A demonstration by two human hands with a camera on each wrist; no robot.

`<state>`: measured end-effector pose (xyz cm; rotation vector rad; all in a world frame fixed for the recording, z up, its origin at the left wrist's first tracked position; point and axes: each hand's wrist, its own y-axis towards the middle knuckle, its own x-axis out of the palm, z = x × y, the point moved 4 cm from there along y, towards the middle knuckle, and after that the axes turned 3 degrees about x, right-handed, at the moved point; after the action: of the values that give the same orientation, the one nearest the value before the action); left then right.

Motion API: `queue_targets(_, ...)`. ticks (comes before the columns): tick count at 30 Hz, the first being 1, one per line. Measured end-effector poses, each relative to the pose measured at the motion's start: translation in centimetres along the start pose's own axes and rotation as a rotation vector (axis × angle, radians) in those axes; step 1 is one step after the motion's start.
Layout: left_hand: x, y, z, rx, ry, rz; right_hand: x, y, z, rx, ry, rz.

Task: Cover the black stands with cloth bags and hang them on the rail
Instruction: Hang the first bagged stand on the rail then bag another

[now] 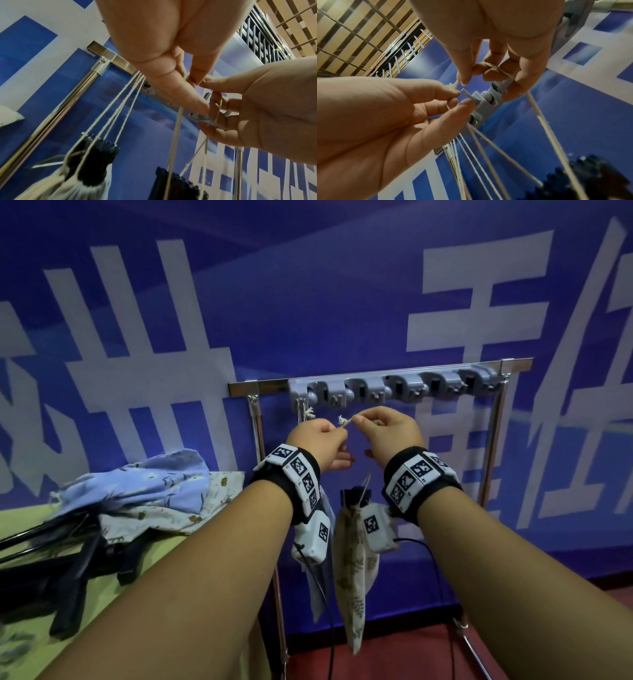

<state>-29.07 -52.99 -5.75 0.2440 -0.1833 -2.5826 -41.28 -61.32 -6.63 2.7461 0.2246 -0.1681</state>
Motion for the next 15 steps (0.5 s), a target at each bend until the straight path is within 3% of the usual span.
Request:
queue_targets(7,-0.7,2.6,2.3,0.107,-0.033,0.078,1.7,3.8,-3.5,-0.056,-0.014,0.026)
queue_targets(12,-0.7,3.7,2.6,0.046,-0.097,0.164,3.2,5.4,-3.7,-0.065,-0.108,0.070)
queue_targets(15,-0.7,5.8,1.2,0.036,0.056,0.173,3.8,5.3,-2.9,-0.023,-0.144,0.063)
